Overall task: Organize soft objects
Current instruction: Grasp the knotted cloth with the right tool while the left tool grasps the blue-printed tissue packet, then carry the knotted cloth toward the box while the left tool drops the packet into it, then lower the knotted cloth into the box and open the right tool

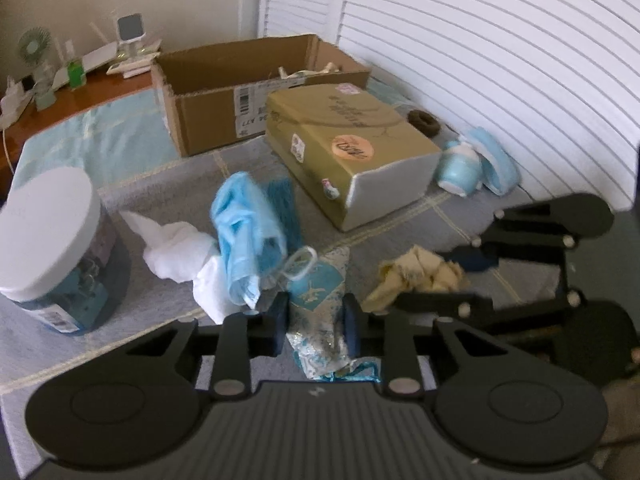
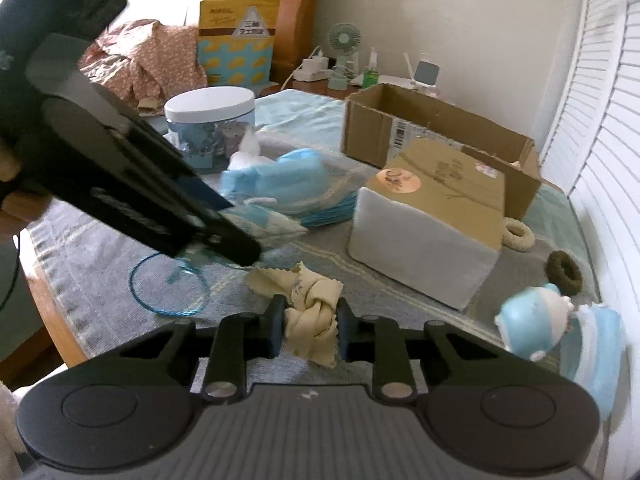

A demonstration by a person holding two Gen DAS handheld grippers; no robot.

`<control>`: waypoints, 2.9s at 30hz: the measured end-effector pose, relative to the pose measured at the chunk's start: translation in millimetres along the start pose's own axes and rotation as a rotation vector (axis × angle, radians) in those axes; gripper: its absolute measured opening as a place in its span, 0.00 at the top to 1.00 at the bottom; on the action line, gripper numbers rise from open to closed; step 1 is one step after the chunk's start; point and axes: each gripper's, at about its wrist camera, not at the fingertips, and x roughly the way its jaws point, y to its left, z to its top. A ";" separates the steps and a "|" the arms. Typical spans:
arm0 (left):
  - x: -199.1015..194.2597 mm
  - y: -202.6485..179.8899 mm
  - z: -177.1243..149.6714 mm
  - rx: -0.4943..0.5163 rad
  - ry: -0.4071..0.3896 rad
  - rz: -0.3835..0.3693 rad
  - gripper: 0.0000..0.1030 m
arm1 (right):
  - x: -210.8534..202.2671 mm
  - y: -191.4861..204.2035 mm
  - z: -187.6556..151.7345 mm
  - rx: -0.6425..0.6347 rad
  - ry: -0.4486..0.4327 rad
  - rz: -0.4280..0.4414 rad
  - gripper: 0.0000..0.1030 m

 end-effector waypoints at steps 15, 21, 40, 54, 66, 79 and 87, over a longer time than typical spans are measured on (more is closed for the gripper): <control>-58.6 -14.6 31.5 0.208 -0.071 -0.007 0.74 | -49.0 -18.1 7.8 0.057 -0.076 -0.080 0.72; -73.8 -14.3 70.2 0.255 -0.158 0.011 0.74 | -61.9 -24.9 9.7 0.078 -0.108 -0.100 0.72; 6.7 15.3 213.2 0.339 -0.198 0.054 0.74 | -67.3 -54.8 9.1 0.163 -0.133 -0.135 0.72; 78.5 23.8 242.5 0.345 -0.185 0.125 0.33 | -64.3 -75.0 5.4 0.220 -0.109 -0.180 0.72; 20.8 6.0 180.1 0.245 -0.175 0.194 0.08 | -73.1 -72.4 11.9 0.214 -0.130 -0.181 0.72; -48.9 -29.3 68.2 0.058 -0.222 0.269 0.02 | -72.1 -80.6 38.8 0.230 -0.154 -0.184 0.71; -50.0 -31.1 33.9 -0.004 -0.275 0.306 0.01 | -53.0 -89.3 71.8 0.211 -0.147 -0.188 0.71</control>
